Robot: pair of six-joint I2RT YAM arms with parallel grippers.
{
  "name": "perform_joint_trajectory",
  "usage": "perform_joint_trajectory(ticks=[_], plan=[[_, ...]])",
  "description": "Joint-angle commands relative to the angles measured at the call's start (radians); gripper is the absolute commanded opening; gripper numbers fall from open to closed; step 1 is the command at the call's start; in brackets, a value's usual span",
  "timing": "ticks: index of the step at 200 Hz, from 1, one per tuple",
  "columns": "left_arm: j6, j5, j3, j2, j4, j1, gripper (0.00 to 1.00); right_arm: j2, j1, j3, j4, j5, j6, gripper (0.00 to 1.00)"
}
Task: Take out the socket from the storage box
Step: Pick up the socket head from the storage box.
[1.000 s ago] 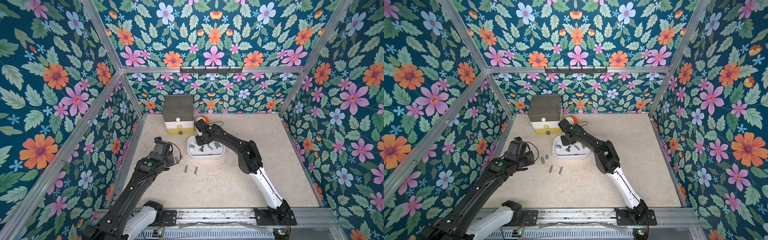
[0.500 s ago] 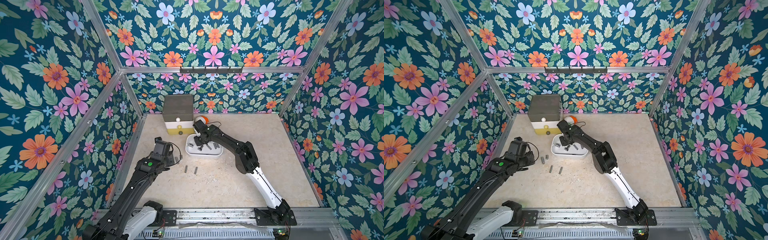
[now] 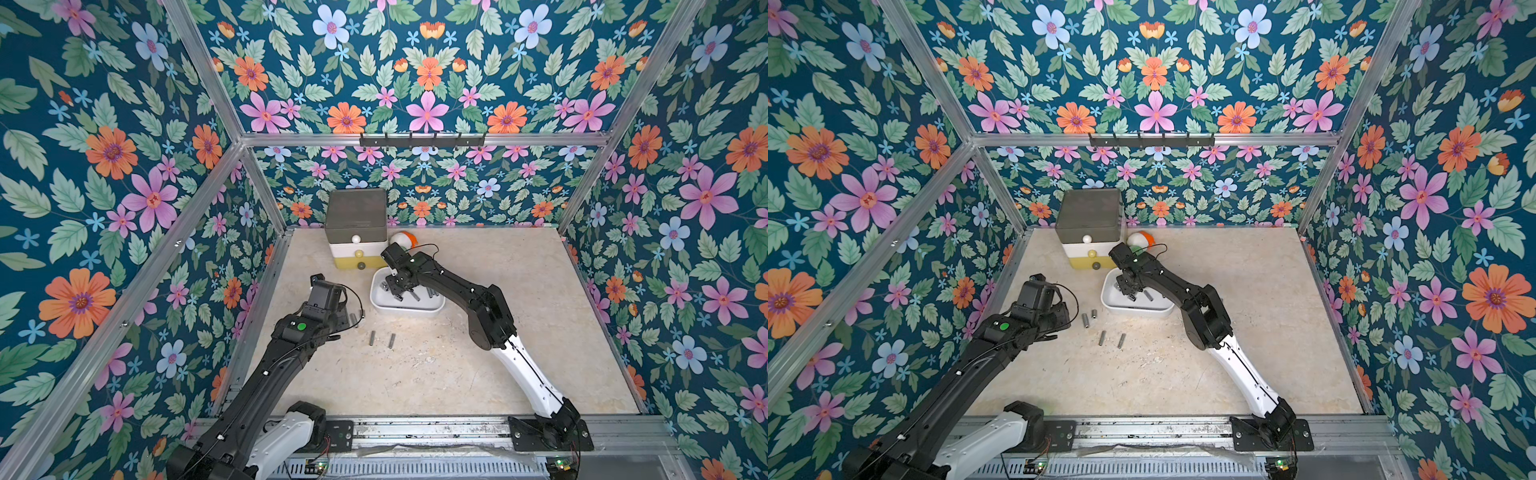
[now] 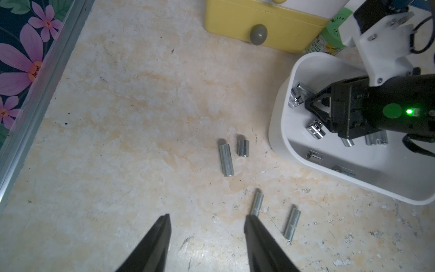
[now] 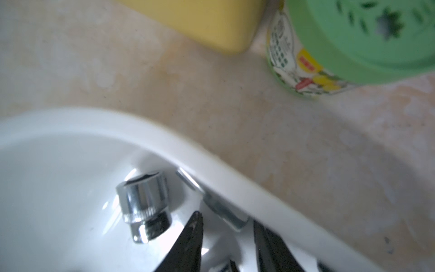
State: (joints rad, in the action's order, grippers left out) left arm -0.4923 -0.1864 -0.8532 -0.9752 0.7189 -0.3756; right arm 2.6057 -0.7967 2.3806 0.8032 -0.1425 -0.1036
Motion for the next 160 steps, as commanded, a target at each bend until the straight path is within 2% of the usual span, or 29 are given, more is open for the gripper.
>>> perform_joint_trajectory(ticks=[1, 58, 82, 160], plan=[[0.006, -0.015, -0.001, -0.001, -0.006, 0.0, 0.57, -0.025, 0.001, -0.002, 0.035, -0.068, 0.03, 0.43], [0.006, -0.011, -0.002, -0.013, -0.006, 0.0, 0.57, -0.012, 0.001, 0.005, 0.007, -0.017, 0.099, 0.47], [0.007, -0.012, -0.001, -0.014, -0.007, 0.0, 0.57, 0.01, 0.001, 0.04, 0.005, 0.028, 0.107, 0.47], [0.006, -0.013, -0.001, -0.021, -0.006, 0.0, 0.57, 0.052, 0.003, 0.049, -0.032, 0.06, 0.113, 0.45]])
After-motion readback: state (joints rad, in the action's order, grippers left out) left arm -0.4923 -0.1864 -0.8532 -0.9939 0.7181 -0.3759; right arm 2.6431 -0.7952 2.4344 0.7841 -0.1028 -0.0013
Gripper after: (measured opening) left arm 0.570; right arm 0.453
